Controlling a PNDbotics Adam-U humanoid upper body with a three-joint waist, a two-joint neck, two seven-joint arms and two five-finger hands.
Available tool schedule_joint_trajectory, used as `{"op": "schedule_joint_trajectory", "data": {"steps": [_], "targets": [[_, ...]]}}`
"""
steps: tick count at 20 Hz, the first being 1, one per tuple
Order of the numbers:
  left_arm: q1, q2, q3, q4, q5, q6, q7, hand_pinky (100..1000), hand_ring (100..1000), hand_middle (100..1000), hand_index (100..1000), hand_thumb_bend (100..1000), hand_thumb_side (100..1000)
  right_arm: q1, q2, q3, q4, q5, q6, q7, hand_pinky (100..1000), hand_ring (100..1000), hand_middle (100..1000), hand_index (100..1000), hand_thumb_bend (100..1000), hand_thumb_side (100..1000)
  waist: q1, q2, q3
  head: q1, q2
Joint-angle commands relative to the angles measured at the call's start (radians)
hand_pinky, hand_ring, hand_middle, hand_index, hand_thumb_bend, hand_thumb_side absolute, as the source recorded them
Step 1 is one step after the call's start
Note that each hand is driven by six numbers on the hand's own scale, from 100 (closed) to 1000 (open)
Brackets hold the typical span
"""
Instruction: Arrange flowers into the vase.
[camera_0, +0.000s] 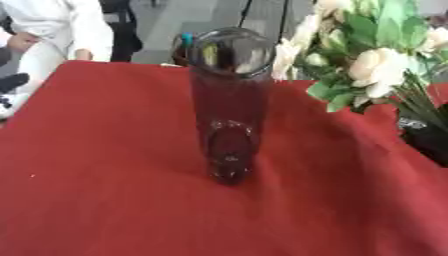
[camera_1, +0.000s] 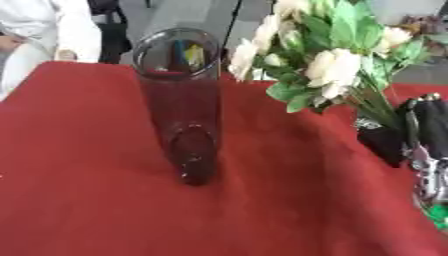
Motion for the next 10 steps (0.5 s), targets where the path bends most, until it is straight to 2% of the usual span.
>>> {"op": "schedule_joint_trajectory", "data": {"steps": [1, 6, 10], "targets": [[-0.005, 0.015, 0.005, -0.018, 0.001, 0.000, -0.001, 830, 921, 894, 897, 100, 1000, -0.007, -0.043, -0.022, -0.030, -0.025, 0.007, -0.020, 100, 100, 100, 100, 100, 856, 0.004, -0.024, -0.001, 0.008, 0.016], [-0.004, 0.015, 0.006, -0.018, 0.000, 0.001, 0.002, 830, 922, 894, 897, 100, 1000, 0.007, -0.056, -0.047, -0.069, -0.086, 0.017, -0.034, 100, 100, 100, 100, 100, 840, 0.003, -0.028, -0.005, 0.006, 0.032], [-0.003, 0.016, 0.007, -0.018, 0.001, 0.002, 0.003, 829, 921, 893, 897, 100, 1000, 0.024, -0.080, -0.085, -0.138, -0.157, 0.033, -0.050, 100, 100, 100, 100, 100, 807, -0.003, -0.038, -0.007, 0.002, 0.043]]}}
